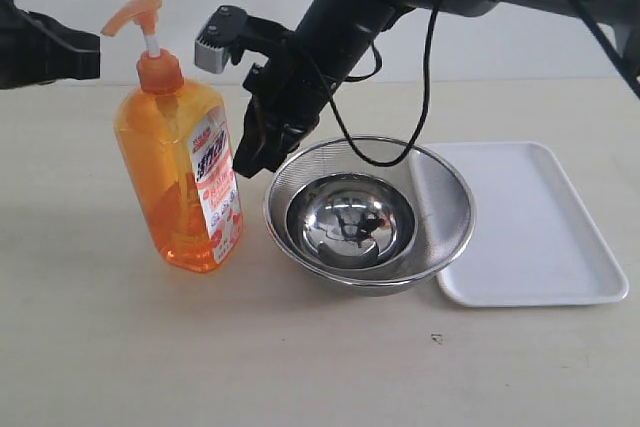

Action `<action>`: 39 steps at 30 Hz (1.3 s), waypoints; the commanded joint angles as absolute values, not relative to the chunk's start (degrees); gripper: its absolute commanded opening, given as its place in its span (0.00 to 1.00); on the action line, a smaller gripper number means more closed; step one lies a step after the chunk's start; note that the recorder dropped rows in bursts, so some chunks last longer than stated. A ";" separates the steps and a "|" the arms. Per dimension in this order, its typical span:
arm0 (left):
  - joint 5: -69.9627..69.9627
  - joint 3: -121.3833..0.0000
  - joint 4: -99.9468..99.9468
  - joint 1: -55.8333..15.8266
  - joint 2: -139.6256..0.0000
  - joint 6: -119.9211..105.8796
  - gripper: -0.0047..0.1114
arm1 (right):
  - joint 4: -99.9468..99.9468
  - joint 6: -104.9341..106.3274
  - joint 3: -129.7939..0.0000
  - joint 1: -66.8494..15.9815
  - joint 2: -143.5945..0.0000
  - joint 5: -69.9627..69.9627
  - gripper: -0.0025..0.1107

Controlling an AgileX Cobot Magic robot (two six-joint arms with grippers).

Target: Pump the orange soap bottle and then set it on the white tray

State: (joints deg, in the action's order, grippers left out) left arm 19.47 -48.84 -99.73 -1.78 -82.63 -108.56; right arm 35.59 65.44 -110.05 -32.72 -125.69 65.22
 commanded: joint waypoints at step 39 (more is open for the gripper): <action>27.43 -17.99 -99.95 -1.88 -51.91 -106.58 0.98 | 34.42 64.37 -110.35 -22.87 -122.63 58.48 0.02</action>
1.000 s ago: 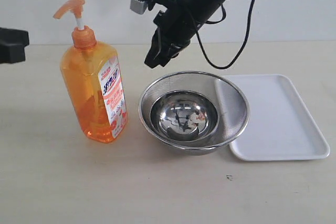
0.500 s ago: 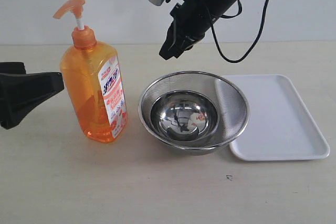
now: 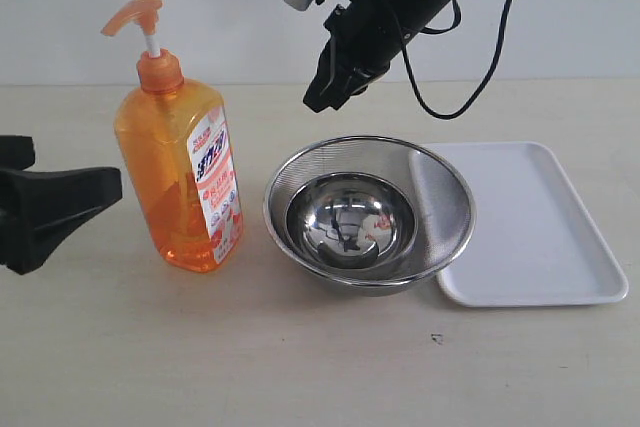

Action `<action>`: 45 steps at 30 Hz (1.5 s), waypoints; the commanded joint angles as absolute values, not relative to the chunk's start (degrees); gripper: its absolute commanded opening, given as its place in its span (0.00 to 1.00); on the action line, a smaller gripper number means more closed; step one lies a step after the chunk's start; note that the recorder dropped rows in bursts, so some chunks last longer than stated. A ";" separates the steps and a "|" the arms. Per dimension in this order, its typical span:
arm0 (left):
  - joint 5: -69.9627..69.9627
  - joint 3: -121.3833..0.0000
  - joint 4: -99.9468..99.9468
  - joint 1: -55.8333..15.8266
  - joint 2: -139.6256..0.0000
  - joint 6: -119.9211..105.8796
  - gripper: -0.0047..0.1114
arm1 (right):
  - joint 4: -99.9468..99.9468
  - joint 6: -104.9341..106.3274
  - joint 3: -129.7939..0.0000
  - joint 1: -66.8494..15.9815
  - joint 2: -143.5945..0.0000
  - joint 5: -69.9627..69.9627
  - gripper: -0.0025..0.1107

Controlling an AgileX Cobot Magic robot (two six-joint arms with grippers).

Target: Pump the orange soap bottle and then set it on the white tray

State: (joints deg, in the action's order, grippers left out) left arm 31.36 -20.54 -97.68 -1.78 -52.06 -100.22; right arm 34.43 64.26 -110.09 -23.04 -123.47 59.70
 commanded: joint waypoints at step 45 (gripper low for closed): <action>37.47 -41.02 -99.95 -5.93 -91.16 -116.61 0.98 | 37.63 65.12 -110.35 -22.87 -122.63 55.46 0.02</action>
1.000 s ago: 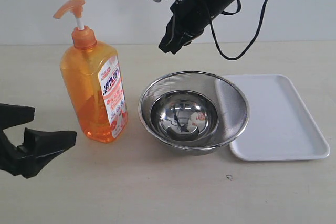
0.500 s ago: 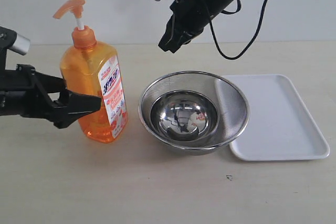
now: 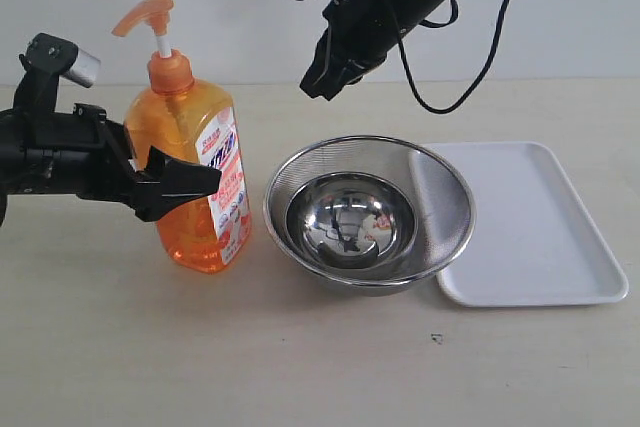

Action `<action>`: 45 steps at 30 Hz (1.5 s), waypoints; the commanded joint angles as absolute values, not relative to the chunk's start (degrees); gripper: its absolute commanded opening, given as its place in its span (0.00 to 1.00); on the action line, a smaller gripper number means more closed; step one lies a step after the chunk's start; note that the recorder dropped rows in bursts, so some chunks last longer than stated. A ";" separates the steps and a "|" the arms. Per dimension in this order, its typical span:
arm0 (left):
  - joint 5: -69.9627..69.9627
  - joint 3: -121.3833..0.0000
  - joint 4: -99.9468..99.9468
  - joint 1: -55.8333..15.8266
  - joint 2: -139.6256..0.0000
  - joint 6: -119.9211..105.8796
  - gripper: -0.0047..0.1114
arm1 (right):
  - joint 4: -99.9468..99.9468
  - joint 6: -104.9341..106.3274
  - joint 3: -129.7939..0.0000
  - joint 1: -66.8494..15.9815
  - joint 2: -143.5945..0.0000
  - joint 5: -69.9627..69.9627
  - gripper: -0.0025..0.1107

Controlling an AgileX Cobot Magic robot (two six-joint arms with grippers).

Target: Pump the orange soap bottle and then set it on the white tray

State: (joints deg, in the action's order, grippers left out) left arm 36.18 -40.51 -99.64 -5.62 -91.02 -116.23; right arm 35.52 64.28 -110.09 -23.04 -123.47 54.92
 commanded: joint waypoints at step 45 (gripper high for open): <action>33.94 -41.02 -99.95 -5.93 -91.30 -116.61 0.98 | 39.05 72.99 -110.35 -30.96 -122.63 58.74 0.02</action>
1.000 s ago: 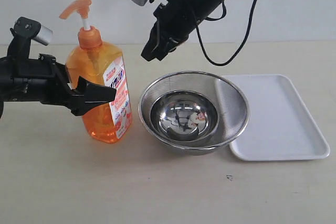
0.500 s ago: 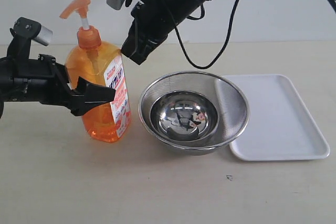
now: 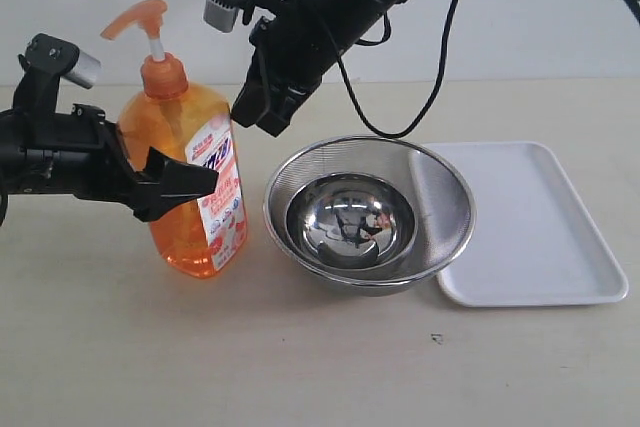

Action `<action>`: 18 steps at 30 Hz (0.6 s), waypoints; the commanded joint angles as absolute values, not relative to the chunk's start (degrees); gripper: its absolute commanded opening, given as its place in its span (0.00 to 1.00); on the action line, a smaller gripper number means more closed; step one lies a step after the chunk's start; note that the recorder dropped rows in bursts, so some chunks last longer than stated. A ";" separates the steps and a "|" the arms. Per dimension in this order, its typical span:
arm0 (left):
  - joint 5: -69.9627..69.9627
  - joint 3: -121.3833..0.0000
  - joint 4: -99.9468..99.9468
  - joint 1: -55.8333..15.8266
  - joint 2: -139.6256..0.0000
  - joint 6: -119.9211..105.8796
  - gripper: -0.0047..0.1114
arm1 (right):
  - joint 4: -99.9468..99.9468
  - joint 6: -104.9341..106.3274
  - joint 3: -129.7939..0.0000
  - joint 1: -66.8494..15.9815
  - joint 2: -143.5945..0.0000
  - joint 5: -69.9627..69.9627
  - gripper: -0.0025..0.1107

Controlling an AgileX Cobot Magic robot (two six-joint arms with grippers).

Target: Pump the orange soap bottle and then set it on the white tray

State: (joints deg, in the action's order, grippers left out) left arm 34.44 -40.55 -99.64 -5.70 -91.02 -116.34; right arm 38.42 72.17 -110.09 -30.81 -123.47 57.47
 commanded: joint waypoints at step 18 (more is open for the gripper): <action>28.89 -41.36 -99.95 -5.93 -91.30 -116.61 0.98 | 39.21 72.98 -110.35 -32.51 -122.63 61.12 0.02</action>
